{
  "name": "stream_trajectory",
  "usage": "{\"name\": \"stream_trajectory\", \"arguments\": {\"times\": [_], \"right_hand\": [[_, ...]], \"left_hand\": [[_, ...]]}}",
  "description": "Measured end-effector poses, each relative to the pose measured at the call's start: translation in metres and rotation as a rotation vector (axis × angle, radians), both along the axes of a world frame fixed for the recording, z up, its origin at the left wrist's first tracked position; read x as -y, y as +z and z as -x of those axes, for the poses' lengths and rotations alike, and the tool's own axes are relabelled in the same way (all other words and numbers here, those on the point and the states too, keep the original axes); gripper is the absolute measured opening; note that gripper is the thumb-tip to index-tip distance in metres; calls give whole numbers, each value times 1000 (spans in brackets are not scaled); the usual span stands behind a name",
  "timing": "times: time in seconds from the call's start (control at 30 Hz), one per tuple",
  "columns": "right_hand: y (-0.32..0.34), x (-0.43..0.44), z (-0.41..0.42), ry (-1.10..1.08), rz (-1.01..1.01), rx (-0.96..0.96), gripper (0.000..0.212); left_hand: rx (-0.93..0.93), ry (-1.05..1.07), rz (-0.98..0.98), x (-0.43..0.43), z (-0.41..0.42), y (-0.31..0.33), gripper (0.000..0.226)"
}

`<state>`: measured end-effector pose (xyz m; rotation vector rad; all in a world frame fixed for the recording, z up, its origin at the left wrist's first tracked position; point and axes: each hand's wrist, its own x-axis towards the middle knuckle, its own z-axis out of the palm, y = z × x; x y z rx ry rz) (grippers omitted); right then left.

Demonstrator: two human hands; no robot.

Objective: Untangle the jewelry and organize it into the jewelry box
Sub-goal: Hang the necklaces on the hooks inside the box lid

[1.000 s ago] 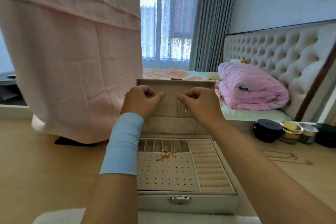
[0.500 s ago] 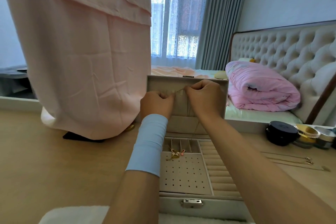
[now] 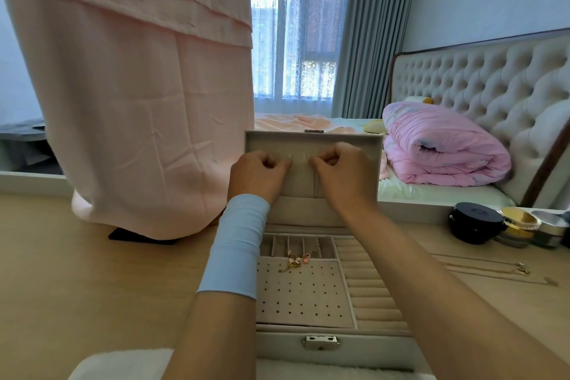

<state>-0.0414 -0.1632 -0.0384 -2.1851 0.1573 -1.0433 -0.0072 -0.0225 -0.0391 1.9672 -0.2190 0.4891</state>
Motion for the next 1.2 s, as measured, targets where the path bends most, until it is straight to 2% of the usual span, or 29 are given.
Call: {"name": "stream_trajectory", "arguments": {"times": [0.13,0.33,0.53,0.7,0.8,0.9,1.07,1.2], "right_hand": [[12,-5,-5,-13,-13,67,11],[11,-16,-13,-64,-63,90,10],[7,-14,-10,-50,-16,-9,10],[4,-11,-2,-45,-11,-91,27],[1,-11,-2,-33,-19,-146,23],[0,-9,-1,-8,-19,-221,18],[-3,-11,19,171,-91,-361,26],[-6,-10,34,346,-422,-458,29]], "left_hand": [[15,84,-3,4,1,-1,31],[-97,145,-7,15,1,-1,36],[-164,81,-43,12,1,-4,32],[-203,49,-73,12,4,-2,30],[-208,16,-107,8,5,-1,28],[-229,-76,-158,4,3,0,28],[-365,-366,-146,-5,9,4,29],[-425,-507,-185,-13,15,13,20]]}}
